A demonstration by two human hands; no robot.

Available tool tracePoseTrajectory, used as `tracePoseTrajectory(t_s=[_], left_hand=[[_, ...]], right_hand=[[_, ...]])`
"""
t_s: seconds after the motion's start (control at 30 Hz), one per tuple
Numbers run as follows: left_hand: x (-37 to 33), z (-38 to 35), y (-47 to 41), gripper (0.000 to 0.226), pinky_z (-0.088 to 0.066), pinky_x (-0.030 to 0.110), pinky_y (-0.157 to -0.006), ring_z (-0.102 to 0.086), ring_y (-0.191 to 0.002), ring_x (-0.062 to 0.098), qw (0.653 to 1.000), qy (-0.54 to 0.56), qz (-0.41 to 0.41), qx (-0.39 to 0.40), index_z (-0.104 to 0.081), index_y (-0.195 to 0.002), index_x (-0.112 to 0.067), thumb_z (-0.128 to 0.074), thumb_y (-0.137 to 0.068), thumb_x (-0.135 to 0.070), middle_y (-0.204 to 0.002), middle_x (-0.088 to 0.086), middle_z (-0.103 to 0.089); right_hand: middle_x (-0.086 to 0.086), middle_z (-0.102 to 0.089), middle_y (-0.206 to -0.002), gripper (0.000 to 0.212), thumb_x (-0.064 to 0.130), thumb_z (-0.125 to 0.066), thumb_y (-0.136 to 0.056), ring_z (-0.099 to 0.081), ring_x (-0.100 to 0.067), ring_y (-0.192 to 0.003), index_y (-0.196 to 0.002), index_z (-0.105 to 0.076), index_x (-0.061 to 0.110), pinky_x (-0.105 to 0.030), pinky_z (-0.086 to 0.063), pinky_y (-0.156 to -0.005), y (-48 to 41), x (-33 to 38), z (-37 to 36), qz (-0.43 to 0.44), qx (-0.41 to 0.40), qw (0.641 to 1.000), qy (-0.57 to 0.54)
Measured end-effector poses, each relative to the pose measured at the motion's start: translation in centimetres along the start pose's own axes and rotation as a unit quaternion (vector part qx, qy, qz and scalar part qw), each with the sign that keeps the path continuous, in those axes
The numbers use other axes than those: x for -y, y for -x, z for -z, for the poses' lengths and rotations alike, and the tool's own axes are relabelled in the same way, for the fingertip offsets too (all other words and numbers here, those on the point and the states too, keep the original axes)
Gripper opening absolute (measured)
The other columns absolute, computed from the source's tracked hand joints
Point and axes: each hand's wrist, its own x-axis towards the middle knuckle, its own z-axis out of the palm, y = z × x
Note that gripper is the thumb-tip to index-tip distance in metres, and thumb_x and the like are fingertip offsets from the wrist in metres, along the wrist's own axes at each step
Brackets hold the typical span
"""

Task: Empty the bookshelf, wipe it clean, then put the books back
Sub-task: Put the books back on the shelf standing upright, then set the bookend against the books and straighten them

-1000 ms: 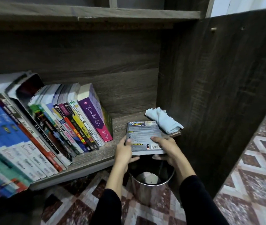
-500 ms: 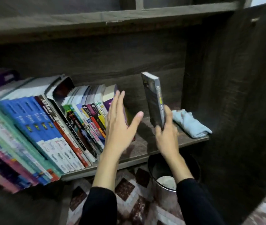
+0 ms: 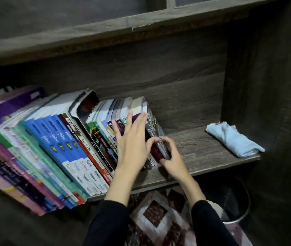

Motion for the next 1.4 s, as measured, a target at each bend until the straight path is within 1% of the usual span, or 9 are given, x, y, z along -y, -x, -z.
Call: tracePoseTrajectory(t_s=[0.1,0.2,0.27,0.4,0.5,0.7,0.97,1.23,1.4], left_hand=[[0.2,-0.2,-0.6,0.075,0.017,0.047,-0.109,0.017,-0.142,0.013,1.0,-0.016,-0.007,-0.009,-0.027,-0.147,-0.025,-0.057,-0.085,-0.054,-0.159,-0.007,-0.003],[0.8,-0.3,-1.3,0.076,0.017,0.046,-0.109,0.001,-0.146,0.013,0.999,-0.038,-0.015,-0.008,-0.029,-0.146,-0.028,-0.056,-0.083,-0.06,-0.158,-0.008,-0.013],[1.1,-0.3,-1.9,0.074,0.012,0.045,-0.113,-0.019,-0.143,0.011,0.998,-0.048,-0.02,-0.023,-0.034,-0.143,-0.028,-0.058,-0.081,-0.06,-0.153,-0.009,-0.028],[1.1,-0.6,-2.9,0.069,-0.014,0.043,-0.112,-0.042,-0.128,0.019,0.996,-0.061,-0.016,-0.057,-0.048,-0.136,-0.026,-0.066,-0.077,-0.057,-0.136,-0.003,-0.048],[0.8,-1.4,-3.2,0.066,-0.025,0.042,-0.1,-0.047,-0.115,0.026,0.993,-0.074,-0.001,-0.093,-0.056,-0.129,-0.021,-0.073,-0.072,-0.051,-0.122,0.004,-0.053],[0.8,-2.6,-3.6,0.064,-0.018,0.039,-0.093,-0.049,-0.107,0.028,0.987,-0.095,0.014,-0.126,-0.062,-0.122,-0.018,-0.078,-0.068,-0.048,-0.112,0.007,-0.055],[0.5,-2.8,-3.5,0.065,-0.019,0.039,-0.091,-0.052,-0.1,0.028,0.985,-0.114,0.018,-0.126,-0.064,-0.119,-0.016,-0.079,-0.065,-0.049,-0.106,0.008,-0.056],[-0.1,-1.2,-2.7,0.07,-0.016,0.05,-0.109,-0.034,-0.126,0.025,0.99,-0.139,0.011,-0.01,-0.027,-0.146,-0.02,-0.052,-0.088,-0.052,-0.137,0.006,-0.035],[-1.6,1.0,-1.0,0.076,0.006,0.059,-0.11,0.0,-0.146,0.026,0.993,-0.107,-0.007,0.052,-0.002,-0.151,-0.016,-0.045,-0.094,-0.043,-0.158,0.008,-0.005]], right_hand=[[0.003,-0.059,-0.127,0.072,-0.008,-0.054,-0.06,-0.056,-0.005,-0.112,-0.118,-0.056,0.034,-0.012,-0.046,-0.08,-0.4,-0.5,1.8,-0.038,0.049,0.993,-0.105],[0.003,-0.06,-0.126,0.072,-0.016,-0.066,-0.064,-0.056,-0.009,-0.114,-0.114,-0.061,0.035,-0.011,-0.045,-0.083,-0.7,-1.3,3.4,-0.062,0.082,0.99,-0.094],[-0.003,-0.058,-0.127,0.07,-0.022,-0.068,-0.067,-0.053,-0.014,-0.116,-0.12,-0.059,0.024,-0.016,-0.041,-0.096,-0.9,-1.6,3.2,-0.072,0.05,0.993,-0.075],[-0.01,-0.061,-0.123,0.051,-0.021,-0.065,-0.072,-0.053,-0.012,-0.116,-0.119,-0.06,-0.004,-0.009,-0.039,-0.095,-1.4,-2.0,1.6,-0.086,-0.047,0.993,-0.067],[-0.006,-0.065,-0.12,0.044,-0.014,-0.068,-0.074,-0.055,-0.008,-0.114,-0.115,-0.066,0.003,-0.019,-0.036,-0.105,-2.0,-2.7,0.9,-0.099,-0.09,0.99,-0.048],[-0.006,-0.063,-0.123,0.042,-0.015,-0.062,-0.08,-0.053,-0.008,-0.118,-0.118,-0.064,0.003,0.008,-0.03,-0.082,-2.3,-3.2,0.3,-0.094,-0.104,0.989,-0.039],[0.003,-0.061,-0.129,0.043,0.002,-0.058,-0.09,-0.055,-0.018,-0.12,-0.128,-0.06,0.024,-0.022,-0.039,-0.095,-1.5,-2.5,-0.3,-0.101,-0.104,0.987,0.075],[-0.01,-0.061,-0.126,0.044,0.002,-0.055,-0.09,-0.055,-0.024,-0.119,-0.132,-0.054,0.015,-0.021,-0.036,-0.094,0.3,-0.3,0.4,-0.098,-0.093,0.981,0.136],[-0.012,-0.057,-0.128,0.039,0.002,-0.055,-0.088,-0.053,-0.025,-0.116,-0.126,-0.056,0.007,-0.023,-0.035,-0.095,3.2,2.3,3.6,-0.055,-0.12,0.97,0.203]])
